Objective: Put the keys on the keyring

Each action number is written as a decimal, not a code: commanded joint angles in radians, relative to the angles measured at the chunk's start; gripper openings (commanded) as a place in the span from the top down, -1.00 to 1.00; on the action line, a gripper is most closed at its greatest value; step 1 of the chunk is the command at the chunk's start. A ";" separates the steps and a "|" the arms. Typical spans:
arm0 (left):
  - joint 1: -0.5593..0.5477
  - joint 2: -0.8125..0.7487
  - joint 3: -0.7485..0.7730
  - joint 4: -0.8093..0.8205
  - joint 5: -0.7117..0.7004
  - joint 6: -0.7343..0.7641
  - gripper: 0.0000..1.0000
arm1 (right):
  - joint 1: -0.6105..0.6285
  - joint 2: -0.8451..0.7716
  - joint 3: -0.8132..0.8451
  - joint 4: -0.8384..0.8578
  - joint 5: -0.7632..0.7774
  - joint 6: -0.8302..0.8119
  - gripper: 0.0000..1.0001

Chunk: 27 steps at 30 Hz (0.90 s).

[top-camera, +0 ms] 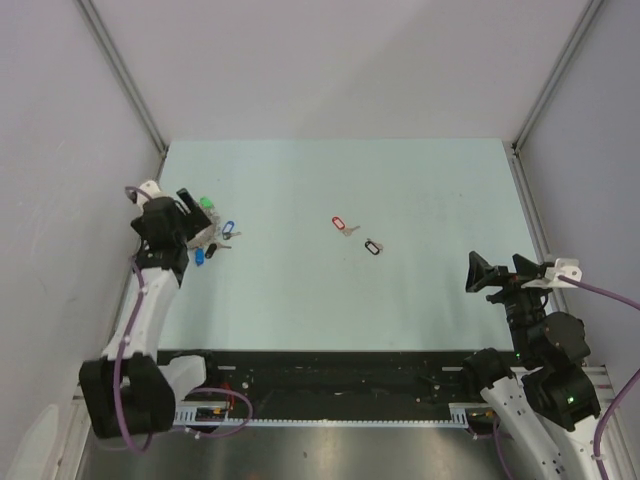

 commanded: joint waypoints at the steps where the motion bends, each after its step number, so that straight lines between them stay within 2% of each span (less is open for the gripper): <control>1: 0.143 0.168 0.106 -0.028 0.064 -0.093 -1.00 | 0.013 -0.016 0.009 0.009 -0.010 -0.010 -0.99; 3: 0.204 0.288 0.160 -0.031 0.075 -0.121 -0.98 | 0.016 -0.020 0.009 0.008 -0.002 -0.011 -0.99; 5: 0.250 0.406 0.201 -0.048 0.109 -0.133 -0.87 | 0.017 -0.028 0.009 0.005 0.010 -0.008 -0.99; 8: 0.284 0.535 0.280 -0.068 0.117 -0.153 -0.65 | 0.019 -0.030 0.009 0.003 0.019 -0.008 -0.99; 10: 0.290 0.579 0.317 -0.073 0.104 -0.149 -0.60 | 0.022 -0.028 0.009 0.003 0.013 -0.010 -0.99; 15: 0.295 0.760 0.424 -0.142 0.109 -0.100 -0.60 | 0.023 -0.037 0.006 0.003 0.024 -0.011 -0.99; 18: 0.292 0.829 0.479 -0.206 0.165 -0.055 -0.55 | 0.023 -0.042 0.003 0.008 0.026 -0.013 -1.00; 24: 0.255 0.935 0.554 -0.303 0.215 0.037 -0.43 | 0.023 -0.046 0.000 0.011 0.019 -0.014 -0.99; 27: 0.220 0.971 0.585 -0.355 0.242 0.066 -0.29 | 0.023 -0.050 -0.001 0.014 0.021 -0.017 -0.99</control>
